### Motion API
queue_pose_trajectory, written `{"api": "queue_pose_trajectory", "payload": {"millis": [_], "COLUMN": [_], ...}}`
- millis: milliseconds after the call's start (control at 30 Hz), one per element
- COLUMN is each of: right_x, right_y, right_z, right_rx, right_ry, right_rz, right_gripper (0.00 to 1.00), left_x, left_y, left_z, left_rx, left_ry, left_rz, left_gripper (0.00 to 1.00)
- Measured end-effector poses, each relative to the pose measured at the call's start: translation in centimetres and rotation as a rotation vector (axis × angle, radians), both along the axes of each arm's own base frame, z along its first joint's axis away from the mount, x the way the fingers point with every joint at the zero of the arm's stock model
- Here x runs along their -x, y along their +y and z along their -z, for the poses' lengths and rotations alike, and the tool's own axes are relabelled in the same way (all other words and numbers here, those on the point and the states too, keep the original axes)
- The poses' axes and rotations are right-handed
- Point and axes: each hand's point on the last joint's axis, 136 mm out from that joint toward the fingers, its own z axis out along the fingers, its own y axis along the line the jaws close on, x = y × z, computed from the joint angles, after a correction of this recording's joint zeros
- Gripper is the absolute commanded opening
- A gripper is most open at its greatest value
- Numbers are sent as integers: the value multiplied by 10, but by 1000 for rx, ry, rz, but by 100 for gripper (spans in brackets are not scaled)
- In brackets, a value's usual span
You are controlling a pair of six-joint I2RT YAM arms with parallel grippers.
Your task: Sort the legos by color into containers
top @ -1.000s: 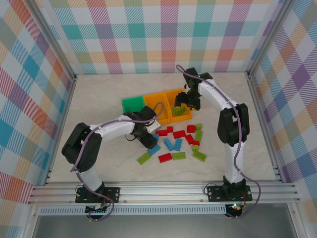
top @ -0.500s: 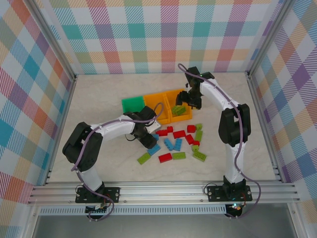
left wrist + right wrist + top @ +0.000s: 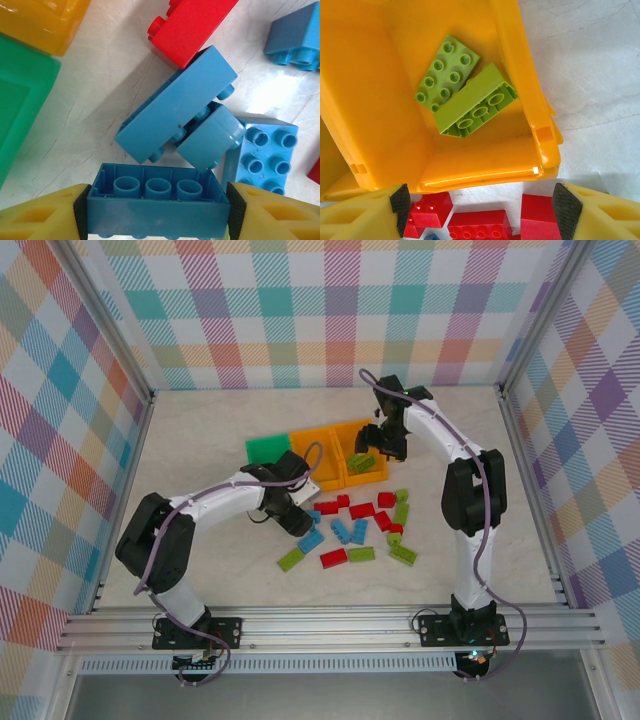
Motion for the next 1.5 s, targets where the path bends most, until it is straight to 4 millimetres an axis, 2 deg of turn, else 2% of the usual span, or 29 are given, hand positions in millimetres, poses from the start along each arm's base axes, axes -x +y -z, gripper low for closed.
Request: {"api": "queue_pose_trajectory", "payload": {"millis": [133,300,433,600,800,1033,1300,1500], "right_x": [0,1,3,6,10,26,54,74], "right_y": [0,0,-1,-2,-4,-14,-30,-42], "right_z": [0,0,2,4,-1,2,16,20], "right_rx": [-1,-2,1,3,2,32,54,82], "right_ry": [-2,-2,4,8,-1,14,61,72], "right_rz": [0,-1,-1,-2,-8,-7,5,-1], "right_gripper": [76,76,76,76,76,76,75,75], "left_x": [-2,-19,-42,-69,-97,-121,-126,-127], "left_y": [2,10,24,46,53,53,71,72], "left_z": [-17,-44,-63,-75,-68,-53,-50,-52], "left_rx": [19,48,56,33,-16,-62,-81,-57], "left_ry": [-30,-103,-163,-218,-234,-213,-210,-212], "left_rz": [-25,-83,-167,-300,-412,-512,-643,-686], "left_gripper": [67,67,67,67,67,68,75,82]}}
